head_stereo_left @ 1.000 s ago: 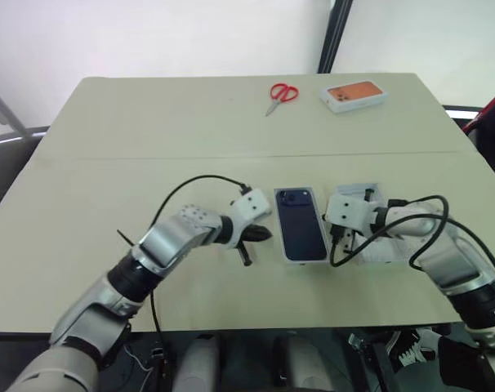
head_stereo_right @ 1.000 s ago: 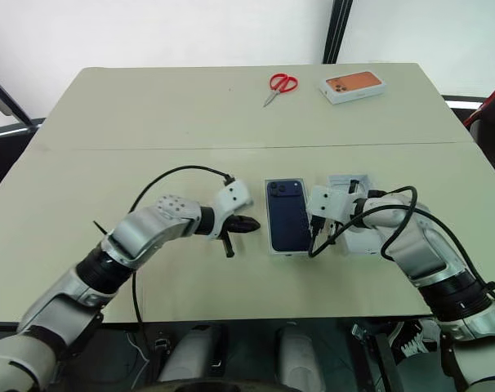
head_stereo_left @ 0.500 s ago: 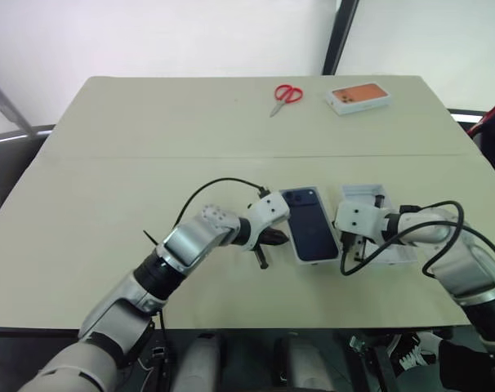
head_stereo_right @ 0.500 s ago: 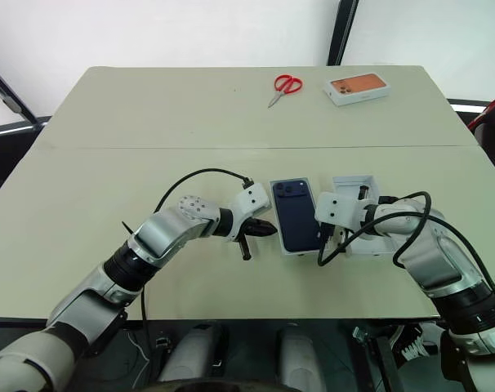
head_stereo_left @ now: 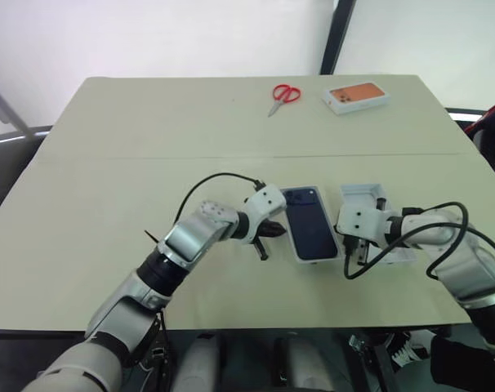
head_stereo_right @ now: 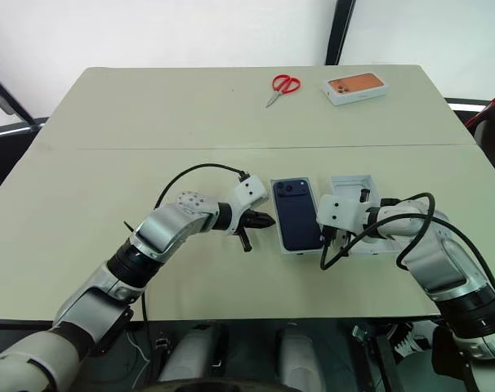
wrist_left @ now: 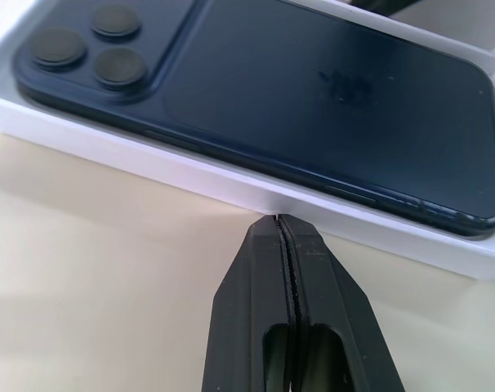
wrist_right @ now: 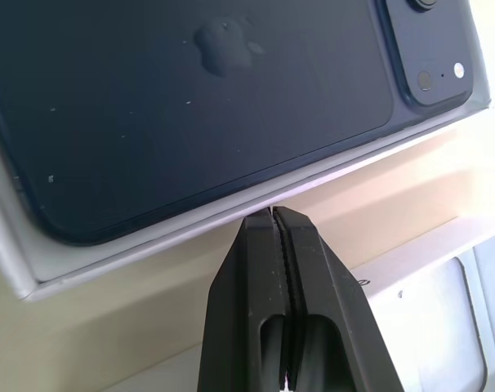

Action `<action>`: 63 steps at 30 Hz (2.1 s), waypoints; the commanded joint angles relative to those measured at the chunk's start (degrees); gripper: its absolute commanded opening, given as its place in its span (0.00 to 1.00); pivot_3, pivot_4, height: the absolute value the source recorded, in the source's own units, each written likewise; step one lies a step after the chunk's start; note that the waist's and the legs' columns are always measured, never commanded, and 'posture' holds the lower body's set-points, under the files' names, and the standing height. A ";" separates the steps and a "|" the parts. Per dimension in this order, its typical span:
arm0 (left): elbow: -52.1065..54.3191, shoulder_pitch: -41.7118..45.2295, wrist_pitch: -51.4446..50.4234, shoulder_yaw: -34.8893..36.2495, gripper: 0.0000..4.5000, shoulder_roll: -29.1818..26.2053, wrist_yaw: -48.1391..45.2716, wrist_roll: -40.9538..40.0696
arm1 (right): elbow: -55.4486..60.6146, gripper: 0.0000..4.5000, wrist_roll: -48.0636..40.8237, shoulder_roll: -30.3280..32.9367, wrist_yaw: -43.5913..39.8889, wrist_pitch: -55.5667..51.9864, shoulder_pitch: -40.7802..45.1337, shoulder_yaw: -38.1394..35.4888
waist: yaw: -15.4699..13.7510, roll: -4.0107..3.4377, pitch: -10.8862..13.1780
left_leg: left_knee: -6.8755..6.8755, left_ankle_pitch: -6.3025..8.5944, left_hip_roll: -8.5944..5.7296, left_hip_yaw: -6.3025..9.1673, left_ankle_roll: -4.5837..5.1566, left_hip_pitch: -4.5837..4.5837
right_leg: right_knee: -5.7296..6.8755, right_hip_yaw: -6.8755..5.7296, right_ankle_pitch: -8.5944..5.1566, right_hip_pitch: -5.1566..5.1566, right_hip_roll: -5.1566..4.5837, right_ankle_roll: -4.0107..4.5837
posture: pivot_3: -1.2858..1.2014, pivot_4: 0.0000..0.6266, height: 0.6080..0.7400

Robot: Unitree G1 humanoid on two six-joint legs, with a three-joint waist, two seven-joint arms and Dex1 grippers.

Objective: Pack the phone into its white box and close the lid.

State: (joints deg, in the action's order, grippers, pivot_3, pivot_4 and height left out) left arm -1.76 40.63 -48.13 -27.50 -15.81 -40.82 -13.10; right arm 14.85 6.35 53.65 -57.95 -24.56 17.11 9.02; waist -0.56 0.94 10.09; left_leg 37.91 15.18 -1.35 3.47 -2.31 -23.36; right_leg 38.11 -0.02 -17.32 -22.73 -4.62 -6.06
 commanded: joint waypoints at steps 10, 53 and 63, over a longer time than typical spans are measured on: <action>6.64 -6.90 14.25 10.30 0.00 -5.85 -4.73 -1.06 | 6.86 0.89 -13.28 1.58 1.87 -37.83 9.60 -10.50 | -0.02 -0.05 0.00 | 0.00 0.01 0.11 0.01 0.02 0.00 | -0.01 0.00 0.00 -0.01 -0.04 0.00 | 0.52 0.24 1.00; 5.92 -23.23 34.63 26.24 0.00 -17.14 -16.58 -8.14 | -5.21 0.01 -80.35 -21.02 36.47 -67.94 28.60 -25.96 | 1.31 -0.41 0.13 | -0.01 0.17 0.18 -0.06 0.28 -0.05 | 0.01 0.01 0.01 -0.05 -0.04 0.01 | 0.52 0.24 1.00; 6.57 -22.81 34.69 25.45 0.00 -16.34 -15.34 -7.68 | -8.87 0.01 -119.35 -21.13 75.14 -48.08 18.28 -8.35 | 1.63 -0.40 0.13 | 0.03 0.18 0.18 -0.08 0.30 -0.09 | 0.02 0.02 0.01 -0.06 -0.05 0.01 | 0.52 0.24 1.00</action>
State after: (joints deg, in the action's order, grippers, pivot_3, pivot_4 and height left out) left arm 2.89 17.23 -14.25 -2.57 -32.36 -56.60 -20.67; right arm 4.02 -110.56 33.33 14.64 -75.19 35.50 0.48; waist 1.07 0.54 10.22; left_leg 37.94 15.35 -1.16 3.39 -2.01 -23.45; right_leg 38.14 0.00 -17.32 -22.79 -4.65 -6.05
